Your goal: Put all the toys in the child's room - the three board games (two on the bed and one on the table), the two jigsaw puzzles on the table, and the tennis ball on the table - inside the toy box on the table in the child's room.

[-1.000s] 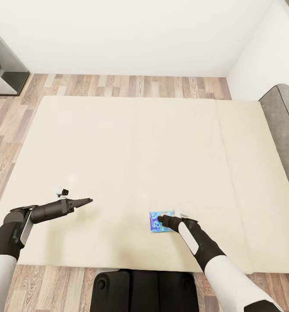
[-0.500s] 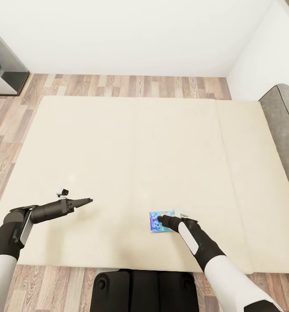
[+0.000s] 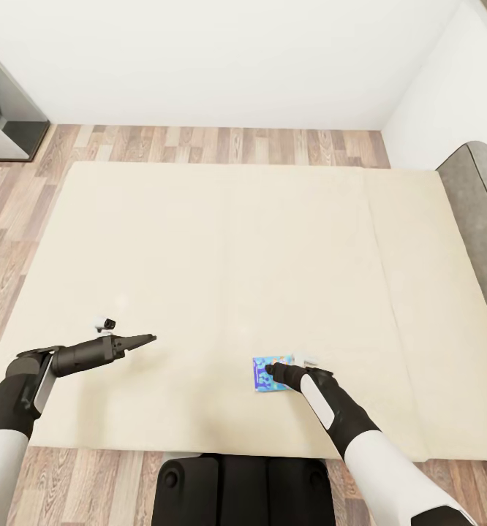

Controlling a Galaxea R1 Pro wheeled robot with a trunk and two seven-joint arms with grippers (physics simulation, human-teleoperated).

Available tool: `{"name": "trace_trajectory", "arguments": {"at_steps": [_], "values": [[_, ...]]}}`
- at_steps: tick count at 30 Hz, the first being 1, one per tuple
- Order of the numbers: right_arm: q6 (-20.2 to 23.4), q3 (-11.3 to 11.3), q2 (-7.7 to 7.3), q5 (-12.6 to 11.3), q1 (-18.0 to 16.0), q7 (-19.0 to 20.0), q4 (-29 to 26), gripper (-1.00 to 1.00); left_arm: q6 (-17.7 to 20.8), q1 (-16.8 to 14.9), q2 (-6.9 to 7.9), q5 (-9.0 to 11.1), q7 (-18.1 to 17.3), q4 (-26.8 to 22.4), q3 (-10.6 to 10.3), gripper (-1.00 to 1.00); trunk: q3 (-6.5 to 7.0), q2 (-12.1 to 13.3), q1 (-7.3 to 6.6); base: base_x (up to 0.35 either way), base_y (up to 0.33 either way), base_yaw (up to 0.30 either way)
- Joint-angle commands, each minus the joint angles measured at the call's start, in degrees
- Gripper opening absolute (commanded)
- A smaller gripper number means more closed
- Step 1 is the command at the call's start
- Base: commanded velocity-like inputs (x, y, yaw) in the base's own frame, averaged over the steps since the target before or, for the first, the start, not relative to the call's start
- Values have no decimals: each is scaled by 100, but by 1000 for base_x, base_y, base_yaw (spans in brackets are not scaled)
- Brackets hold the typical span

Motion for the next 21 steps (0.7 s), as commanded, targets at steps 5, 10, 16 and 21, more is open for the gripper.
{"name": "trace_trajectory", "arguments": {"at_steps": [5,10,16,21], "values": [[16,21,-2,-61,-2,-52,-10,100,61,-2,2,-2,-26,0,1,100,-6,-9,3,0,4,0],[16,21,-2,-61,-2,-54,-10,100,61,-2,2,-3,-27,0,2,100,-6,-9,3,0,25,0],[16,19,-2,-61,-2,-53,-10,100,61,-2,-2,-3,-27,0,0,100,-6,-9,3,0,27,0],[16,20,-2,-61,-2,-54,-10,100,61,-2,1,-2,-27,0,1,100,-6,-9,3,0,44,0]]}}
